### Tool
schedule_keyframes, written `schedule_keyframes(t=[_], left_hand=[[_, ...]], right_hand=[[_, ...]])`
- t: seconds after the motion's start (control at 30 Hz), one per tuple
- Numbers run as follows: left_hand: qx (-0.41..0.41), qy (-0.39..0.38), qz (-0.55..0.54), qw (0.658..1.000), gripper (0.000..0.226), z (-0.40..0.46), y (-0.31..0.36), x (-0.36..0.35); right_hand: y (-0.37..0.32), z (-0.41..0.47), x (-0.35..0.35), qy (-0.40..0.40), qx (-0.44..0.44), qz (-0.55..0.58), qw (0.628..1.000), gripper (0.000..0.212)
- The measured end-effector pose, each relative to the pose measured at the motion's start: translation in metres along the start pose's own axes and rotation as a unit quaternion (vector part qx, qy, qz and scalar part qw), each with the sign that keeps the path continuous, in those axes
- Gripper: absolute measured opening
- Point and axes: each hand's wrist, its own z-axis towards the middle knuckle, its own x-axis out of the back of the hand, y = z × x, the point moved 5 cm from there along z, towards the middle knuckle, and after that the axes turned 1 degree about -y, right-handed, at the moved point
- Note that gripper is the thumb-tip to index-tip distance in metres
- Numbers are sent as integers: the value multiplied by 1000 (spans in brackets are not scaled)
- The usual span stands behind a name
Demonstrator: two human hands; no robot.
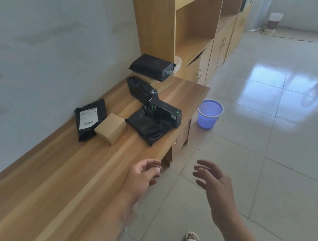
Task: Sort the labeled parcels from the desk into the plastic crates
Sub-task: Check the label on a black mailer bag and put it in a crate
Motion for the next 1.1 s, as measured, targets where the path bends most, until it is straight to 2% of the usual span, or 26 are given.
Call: schedule_keyframes(t=[0.1,0.27,0.4,0.6,0.73,0.83,1.0,1.1], left_hand=[[3,20,5,1000,19,17,13,-16],[53,51,7,997,20,54,19,-29],[78,70,-32,994,32,122,39,-42],[140,96,-82,982,68,261,82,-53],[239,162,-116,950,97,339,91,-55],[274,207,-111,933,120,381,88,-55],[281,255,-67,923,112,403,93,-53],[273,267,-51,923,101,405,91,-55]], right_hand=[[-13,42,-2,-40,-10,-10,999,19],[-16,94,-7,-71,-43,-15,996,18],[-26,140,-6,-68,-58,-25,996,19],[-62,212,-5,-44,-42,-67,996,22],[-91,250,-11,-34,-25,-89,995,23],[-101,272,-16,-23,-25,-87,996,23],[-109,303,-22,-17,-37,-95,995,23],[-121,319,-27,-41,-37,-102,993,25]])
